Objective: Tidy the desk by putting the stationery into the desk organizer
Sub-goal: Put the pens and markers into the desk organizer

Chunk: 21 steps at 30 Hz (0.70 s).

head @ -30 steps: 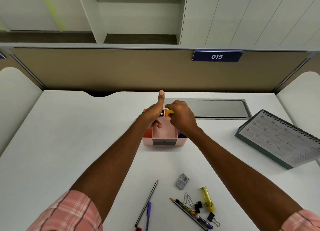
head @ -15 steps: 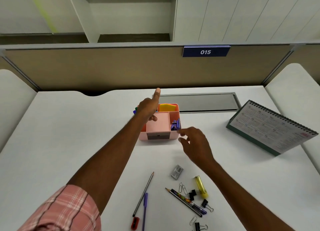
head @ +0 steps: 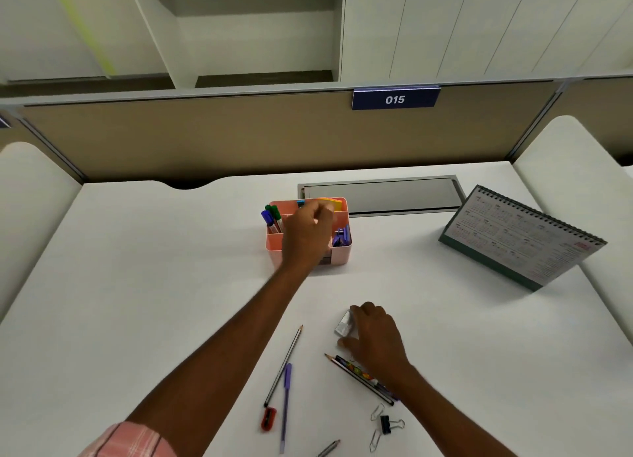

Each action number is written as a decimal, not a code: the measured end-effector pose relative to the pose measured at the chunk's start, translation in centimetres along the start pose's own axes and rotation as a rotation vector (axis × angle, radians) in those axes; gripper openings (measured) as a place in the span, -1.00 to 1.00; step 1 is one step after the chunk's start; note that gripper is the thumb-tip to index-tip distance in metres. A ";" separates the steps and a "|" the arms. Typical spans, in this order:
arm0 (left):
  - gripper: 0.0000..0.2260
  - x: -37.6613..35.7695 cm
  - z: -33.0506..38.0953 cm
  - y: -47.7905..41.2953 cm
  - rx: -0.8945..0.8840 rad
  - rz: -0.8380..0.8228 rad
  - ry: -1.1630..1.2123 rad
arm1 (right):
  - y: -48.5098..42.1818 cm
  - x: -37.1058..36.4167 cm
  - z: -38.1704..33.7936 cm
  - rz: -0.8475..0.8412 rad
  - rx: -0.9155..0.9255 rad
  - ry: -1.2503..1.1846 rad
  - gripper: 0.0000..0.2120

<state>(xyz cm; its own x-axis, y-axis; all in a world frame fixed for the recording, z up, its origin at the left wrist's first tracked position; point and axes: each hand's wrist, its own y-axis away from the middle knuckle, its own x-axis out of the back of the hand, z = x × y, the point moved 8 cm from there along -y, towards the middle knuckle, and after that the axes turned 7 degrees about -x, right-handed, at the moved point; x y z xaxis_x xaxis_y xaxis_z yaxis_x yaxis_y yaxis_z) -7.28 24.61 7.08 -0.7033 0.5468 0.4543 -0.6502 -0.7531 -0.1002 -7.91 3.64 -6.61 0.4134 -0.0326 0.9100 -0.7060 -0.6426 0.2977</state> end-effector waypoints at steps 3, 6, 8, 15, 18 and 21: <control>-0.80 -1.3 -1.4 3.3 0.054 -0.088 0.023 | 0.3 -0.3 -0.3 0.031 0.011 0.043 -0.55; -0.85 -2.5 -4.0 6.3 0.160 -0.208 0.005 | 0.3 -0.4 -0.5 0.061 0.015 0.052 -0.59; -0.85 -3.2 -5.6 8.0 0.227 -0.282 -0.017 | 0.4 -0.2 -0.5 0.081 0.027 0.019 -0.62; -0.76 -4.4 -8.7 12.3 0.340 -0.462 -0.161 | 0.6 2.9 -1.1 0.219 0.063 -0.265 -0.58; -0.78 -4.5 -8.7 12.8 0.415 -0.462 0.049 | 0.2 4.7 -1.7 0.231 0.099 -0.321 -0.46; -0.80 -3.9 -8.2 12.2 0.435 -0.435 0.187 | -0.3 6.2 -2.2 0.202 0.177 -0.338 -0.42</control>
<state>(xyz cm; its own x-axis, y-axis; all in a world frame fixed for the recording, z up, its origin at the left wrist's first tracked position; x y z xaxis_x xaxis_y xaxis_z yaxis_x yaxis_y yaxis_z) -14.88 16.33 -3.19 -0.4656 0.8606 0.2063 -0.7389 -0.5063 0.4447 -6.36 5.33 -0.38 0.4627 -0.4011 0.7906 -0.6947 -0.7180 0.0423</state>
